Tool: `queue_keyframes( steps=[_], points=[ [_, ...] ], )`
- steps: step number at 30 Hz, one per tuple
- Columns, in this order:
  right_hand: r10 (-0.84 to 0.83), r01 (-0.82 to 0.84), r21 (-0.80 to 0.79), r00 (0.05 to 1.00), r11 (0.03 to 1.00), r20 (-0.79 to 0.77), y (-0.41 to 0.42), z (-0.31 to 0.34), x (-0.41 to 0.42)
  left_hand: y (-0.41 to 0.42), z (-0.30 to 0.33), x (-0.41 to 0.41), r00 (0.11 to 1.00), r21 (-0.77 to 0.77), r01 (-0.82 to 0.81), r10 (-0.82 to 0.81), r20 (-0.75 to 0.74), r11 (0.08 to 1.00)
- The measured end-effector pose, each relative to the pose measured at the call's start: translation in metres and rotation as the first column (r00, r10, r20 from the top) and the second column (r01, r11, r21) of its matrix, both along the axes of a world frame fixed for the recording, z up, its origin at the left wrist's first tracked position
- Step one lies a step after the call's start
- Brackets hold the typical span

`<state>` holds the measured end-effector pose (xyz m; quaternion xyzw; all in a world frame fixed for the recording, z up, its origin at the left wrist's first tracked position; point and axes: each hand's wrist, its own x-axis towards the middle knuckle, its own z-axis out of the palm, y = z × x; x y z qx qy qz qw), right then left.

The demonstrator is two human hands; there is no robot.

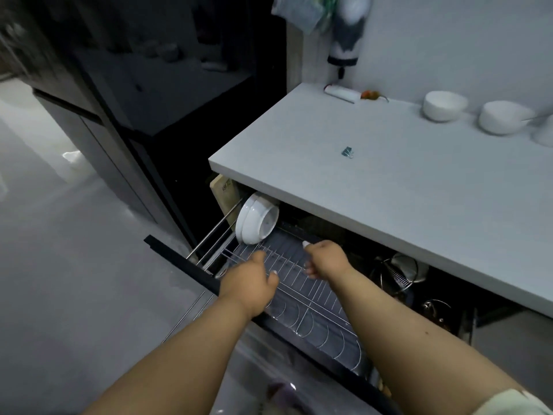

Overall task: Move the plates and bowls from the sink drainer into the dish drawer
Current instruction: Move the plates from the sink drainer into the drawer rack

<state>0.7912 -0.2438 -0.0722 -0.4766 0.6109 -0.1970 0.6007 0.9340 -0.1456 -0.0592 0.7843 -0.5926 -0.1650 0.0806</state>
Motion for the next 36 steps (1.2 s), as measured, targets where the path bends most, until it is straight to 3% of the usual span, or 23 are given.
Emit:
queue_keyframes(
  steps=[5, 14, 22, 31, 36],
  points=[
    [-0.08, 0.079, 0.013, 0.994, 0.997, 0.08, 0.04, 0.019, -0.04, 0.019, 0.019, -0.031, 0.999, -0.018, 0.014, -0.015, -0.049, 1.0],
    [-0.269, 0.274, -0.019, 0.954, 0.962, 0.134, 0.076, 0.045, -0.136, 0.025, 0.031, -0.115, 0.969, 0.065, 0.189, -0.175, -0.176, 0.98],
    [-0.473, 0.49, -0.086, 0.866, 0.868, 0.159, 0.102, 0.071, -0.245, 0.001, 0.037, -0.222, 0.902, 0.01, 0.379, -0.367, -0.228, 0.925],
    [-0.71, 0.727, -0.074, 0.684, 0.683, 0.166, 0.141, 0.081, -0.414, -0.009, 0.046, -0.393, 0.759, -0.022, 0.608, -0.589, -0.279, 0.794],
    [-0.858, 0.862, -0.143, 0.502, 0.486, 0.111, 0.178, 0.083, -0.527, 0.004, 0.049, -0.509, 0.64, -0.025, 0.731, -0.698, -0.32, 0.682]
  ],
)
